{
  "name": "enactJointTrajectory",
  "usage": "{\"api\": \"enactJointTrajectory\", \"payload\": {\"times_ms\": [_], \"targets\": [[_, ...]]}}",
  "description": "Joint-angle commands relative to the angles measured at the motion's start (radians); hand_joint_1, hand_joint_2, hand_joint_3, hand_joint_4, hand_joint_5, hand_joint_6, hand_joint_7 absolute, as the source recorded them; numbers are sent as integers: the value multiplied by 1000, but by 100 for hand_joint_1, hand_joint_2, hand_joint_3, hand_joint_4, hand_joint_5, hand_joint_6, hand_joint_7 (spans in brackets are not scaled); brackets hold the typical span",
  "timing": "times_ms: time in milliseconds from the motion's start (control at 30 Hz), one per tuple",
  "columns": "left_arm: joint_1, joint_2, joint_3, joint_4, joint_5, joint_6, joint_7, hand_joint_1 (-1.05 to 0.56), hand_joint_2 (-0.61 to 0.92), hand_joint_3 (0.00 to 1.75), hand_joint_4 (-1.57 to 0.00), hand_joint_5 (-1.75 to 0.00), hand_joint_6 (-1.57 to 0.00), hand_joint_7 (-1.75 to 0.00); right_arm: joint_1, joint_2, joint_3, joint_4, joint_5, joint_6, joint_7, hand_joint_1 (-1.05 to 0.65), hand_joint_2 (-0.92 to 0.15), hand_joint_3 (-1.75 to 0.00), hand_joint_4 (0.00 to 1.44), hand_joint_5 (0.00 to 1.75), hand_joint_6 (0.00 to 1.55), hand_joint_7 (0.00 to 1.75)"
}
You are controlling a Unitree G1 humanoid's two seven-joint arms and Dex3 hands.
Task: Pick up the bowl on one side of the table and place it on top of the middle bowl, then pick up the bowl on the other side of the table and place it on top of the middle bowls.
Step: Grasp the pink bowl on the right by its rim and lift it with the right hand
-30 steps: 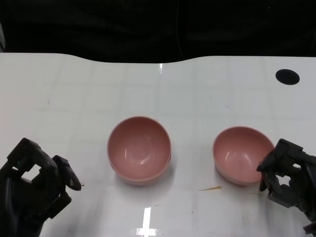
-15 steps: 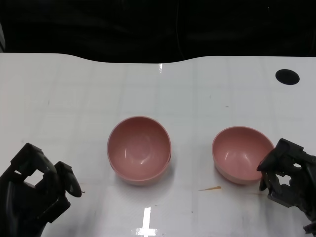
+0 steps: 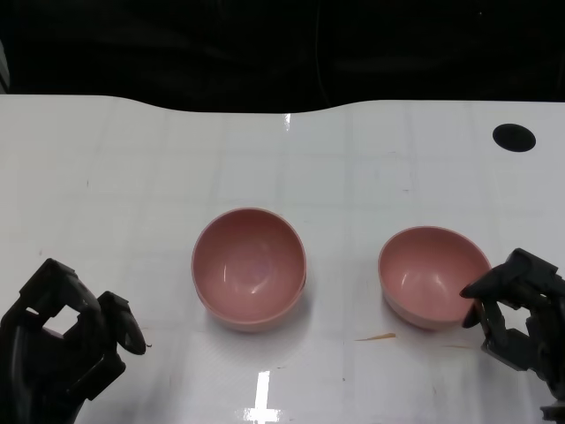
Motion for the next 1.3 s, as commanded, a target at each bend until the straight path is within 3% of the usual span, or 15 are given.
{"api": "enactJointTrajectory", "payload": {"times_ms": [33, 67, 167, 200, 267, 367, 633, 800, 933, 1300], "targets": [[4, 0, 10, -9, 5, 4, 0, 8, 57, 156, -101, -175, -78, -175, -9, -34, -11, 50, -76, -93, -46, -29, -89, -41, 74, 116, 84, 67], [5, -1, 10, -10, 6, 5, 1, 8, 56, 156, -101, -175, -78, -175, -13, -45, -11, 64, -112, -116, -66, -36, -91, -35, 73, 89, 86, 42], [6, -5, 12, -13, 4, 7, 0, 8, 57, 156, -100, -175, -77, -175, -22, -66, -14, 94, -204, -163, -131, -43, -92, -31, 75, 55, 89, 12], [7, -5, 13, -14, 5, 7, 1, 8, 57, 155, -100, -175, -77, -175, -18, -79, -17, 77, -281, -164, -177, -43, -92, -31, 76, 52, 90, 10], [9, -6, 13, -17, 6, 7, 0, 8, 57, 155, -100, -175, -77, -175, -3, -101, -18, 33, -424, -146, -271, -54, -92, -33, 59, 22, 68, 2], [13, -7, 13, -24, 9, 12, 4, 8, 58, 154, -99, -175, -77, -175, 24, -123, -3, -42, -578, -86, -390, -61, -92, -32, 46, 6, 53, 0], [14, -19, 13, -32, 16, 14, 14, 9, 61, 151, -98, -175, -76, -175, 100, -167, 80, -263, -780, 145, -548, -79, -92, -24, 31, 0, 34, 0], [15, -25, 14, -35, 24, 15, 18, 9, 62, 149, -98, -175, -76, -175, 125, -197, 136, -363, -822, 271, -570, -83, -92, -21, 31, 0, 32, 0], [15, -35, 12, -38, 28, 12, 24, 9, 62, 149, -98, -175, -76, -175, 114, -232, 185, -460, -883, 428, -530, -87, -92, -22, 35, 2, 35, 2], [12, -40, 17, -38, 31, 8, 19, 8, 61, 150, -98, -175, -76, -175, 74, -294, 294, -509, -881, 587, -515, -84, -92, -21, 43, 4, 40, 2]]}}
